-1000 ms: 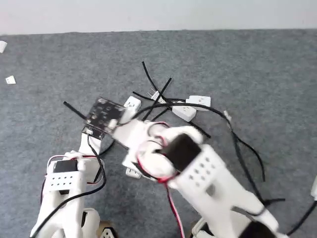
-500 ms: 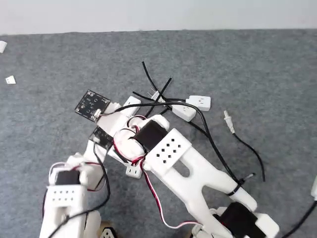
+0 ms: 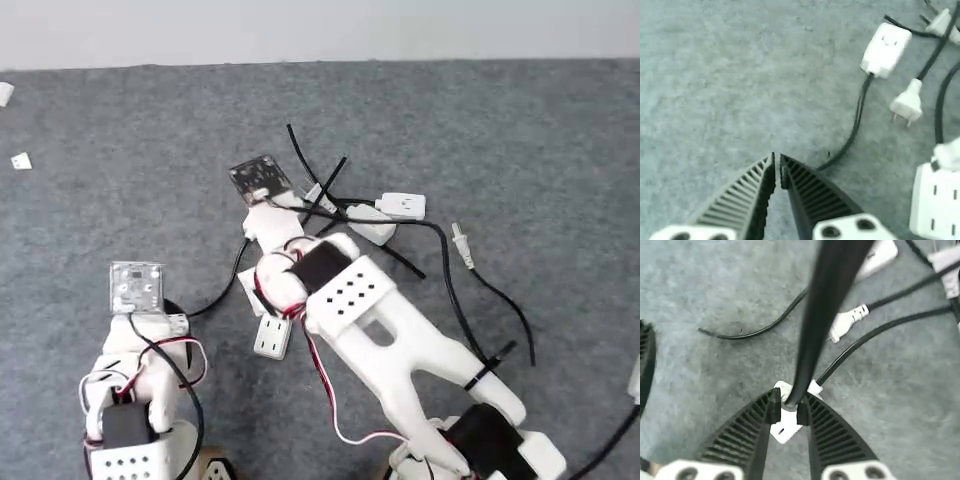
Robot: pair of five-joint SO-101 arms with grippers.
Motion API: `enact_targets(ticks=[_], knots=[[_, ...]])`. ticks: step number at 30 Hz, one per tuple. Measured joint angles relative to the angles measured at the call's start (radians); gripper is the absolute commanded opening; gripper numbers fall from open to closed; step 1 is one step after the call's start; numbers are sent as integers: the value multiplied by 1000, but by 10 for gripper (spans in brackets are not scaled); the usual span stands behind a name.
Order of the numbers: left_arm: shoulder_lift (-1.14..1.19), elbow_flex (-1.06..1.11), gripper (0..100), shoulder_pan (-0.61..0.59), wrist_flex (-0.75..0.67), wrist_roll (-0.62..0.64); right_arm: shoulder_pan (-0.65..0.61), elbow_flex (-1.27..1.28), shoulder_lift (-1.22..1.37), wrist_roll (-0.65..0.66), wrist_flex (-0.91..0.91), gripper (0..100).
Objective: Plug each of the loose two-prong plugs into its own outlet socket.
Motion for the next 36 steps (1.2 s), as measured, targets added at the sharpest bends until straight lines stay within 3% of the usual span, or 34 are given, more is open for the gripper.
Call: enact_targets(ticks=[10, 36], knots=[[-32, 9, 13, -11, 2, 8, 91, 68, 0, -80, -29, 9], [-34, 18, 13, -11, 2, 9, -8, 169, -107, -83, -60, 9]])
